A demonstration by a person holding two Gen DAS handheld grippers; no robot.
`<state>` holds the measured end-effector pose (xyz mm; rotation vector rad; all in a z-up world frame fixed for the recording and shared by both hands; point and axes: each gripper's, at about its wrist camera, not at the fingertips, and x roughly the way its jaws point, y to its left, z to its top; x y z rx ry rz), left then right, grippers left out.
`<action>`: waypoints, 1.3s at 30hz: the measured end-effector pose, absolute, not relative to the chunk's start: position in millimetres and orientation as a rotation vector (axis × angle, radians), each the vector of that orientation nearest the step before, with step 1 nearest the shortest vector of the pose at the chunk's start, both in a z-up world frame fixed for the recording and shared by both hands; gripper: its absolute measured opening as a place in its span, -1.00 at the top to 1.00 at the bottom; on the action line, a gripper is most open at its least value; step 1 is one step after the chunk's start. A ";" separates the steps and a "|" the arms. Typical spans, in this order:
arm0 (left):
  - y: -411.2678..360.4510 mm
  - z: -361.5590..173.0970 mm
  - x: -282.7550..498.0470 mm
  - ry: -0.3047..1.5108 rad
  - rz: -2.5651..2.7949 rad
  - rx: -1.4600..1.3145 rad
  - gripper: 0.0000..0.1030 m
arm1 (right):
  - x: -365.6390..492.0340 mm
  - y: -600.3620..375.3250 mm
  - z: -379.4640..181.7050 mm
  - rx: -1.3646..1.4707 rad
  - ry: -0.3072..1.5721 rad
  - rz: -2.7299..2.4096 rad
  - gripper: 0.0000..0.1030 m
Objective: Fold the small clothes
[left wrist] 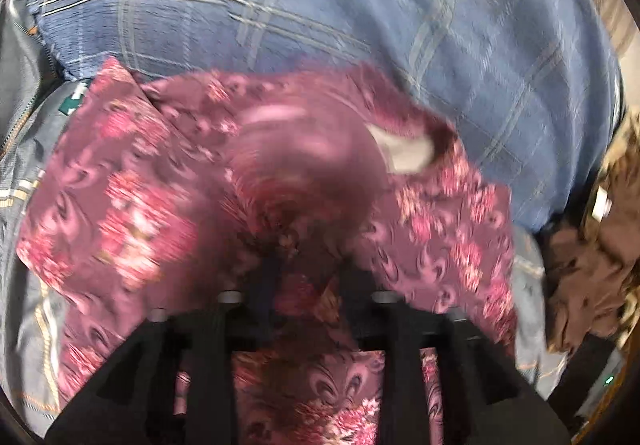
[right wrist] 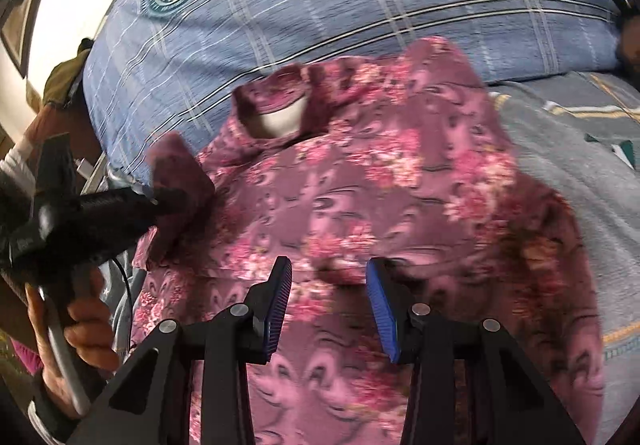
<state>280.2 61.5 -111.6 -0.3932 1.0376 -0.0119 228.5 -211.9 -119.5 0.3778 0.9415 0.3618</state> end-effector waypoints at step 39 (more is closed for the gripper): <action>238.7 -103.5 185.4 0.918 0.026 -0.832 -0.20 | 289.2 -60.8 -113.1 0.091 1.031 0.425 0.83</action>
